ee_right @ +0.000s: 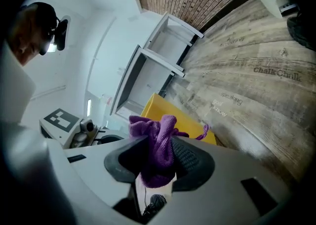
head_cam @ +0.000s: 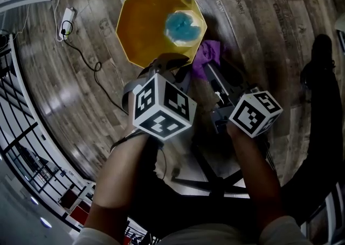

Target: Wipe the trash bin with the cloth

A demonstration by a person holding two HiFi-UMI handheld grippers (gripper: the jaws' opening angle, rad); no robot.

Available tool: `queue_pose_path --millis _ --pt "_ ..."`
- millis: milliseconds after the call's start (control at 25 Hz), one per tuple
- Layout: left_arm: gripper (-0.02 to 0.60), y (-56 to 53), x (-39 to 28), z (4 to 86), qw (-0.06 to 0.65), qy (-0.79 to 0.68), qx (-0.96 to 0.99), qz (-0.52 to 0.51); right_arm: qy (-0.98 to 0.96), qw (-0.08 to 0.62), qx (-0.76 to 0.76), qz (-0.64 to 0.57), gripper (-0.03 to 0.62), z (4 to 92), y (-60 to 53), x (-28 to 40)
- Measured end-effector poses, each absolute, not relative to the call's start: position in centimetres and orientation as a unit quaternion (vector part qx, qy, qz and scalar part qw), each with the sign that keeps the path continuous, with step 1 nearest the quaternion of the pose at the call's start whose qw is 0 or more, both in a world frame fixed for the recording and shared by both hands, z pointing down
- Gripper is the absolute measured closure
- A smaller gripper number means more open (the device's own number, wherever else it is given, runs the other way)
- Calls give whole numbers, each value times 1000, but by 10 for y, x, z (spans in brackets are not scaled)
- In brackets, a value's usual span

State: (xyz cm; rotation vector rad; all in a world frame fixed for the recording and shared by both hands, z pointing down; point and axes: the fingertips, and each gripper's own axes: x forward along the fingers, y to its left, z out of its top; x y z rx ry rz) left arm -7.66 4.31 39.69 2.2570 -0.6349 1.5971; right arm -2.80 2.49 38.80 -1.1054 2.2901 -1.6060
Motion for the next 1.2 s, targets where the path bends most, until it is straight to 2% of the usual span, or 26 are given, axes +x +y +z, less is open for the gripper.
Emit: queue_pose_path --millis 600,1200 --pt "557 43 -76 395 161 -221 788 551 727 -11 -420 -543 454 464 8 -32" --pt "558 42 -75 392 168 -222 791 545 697 -141 -447 -543 454 577 -16 -30"
